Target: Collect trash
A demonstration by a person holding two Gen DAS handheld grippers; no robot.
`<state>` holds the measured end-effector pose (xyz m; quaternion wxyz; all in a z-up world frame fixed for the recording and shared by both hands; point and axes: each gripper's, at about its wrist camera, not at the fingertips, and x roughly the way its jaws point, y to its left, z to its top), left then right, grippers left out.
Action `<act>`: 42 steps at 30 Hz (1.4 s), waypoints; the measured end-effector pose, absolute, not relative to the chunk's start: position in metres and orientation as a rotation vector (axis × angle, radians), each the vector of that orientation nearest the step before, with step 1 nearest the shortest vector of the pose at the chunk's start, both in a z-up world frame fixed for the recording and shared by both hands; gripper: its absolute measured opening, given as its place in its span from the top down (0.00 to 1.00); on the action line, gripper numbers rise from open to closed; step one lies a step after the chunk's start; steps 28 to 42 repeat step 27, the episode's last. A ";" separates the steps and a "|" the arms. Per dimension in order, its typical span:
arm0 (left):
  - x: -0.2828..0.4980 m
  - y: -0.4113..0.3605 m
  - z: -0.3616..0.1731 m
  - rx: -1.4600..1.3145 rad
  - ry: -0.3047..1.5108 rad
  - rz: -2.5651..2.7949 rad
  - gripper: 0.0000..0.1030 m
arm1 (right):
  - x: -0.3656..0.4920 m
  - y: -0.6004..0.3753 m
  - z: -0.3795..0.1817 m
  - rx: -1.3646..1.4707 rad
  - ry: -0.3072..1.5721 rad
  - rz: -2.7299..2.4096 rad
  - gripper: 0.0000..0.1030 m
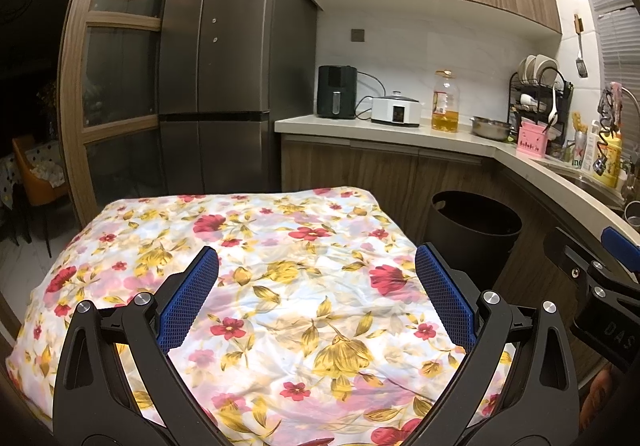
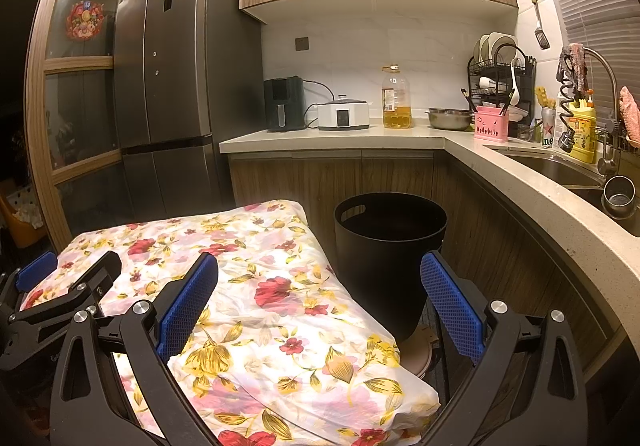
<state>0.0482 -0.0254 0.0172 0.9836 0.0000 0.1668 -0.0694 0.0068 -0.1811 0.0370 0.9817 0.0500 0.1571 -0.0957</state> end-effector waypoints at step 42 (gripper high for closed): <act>0.050 -0.019 0.015 -0.003 0.358 -0.158 0.10 | 0.004 -0.180 0.038 0.103 0.311 -0.194 0.05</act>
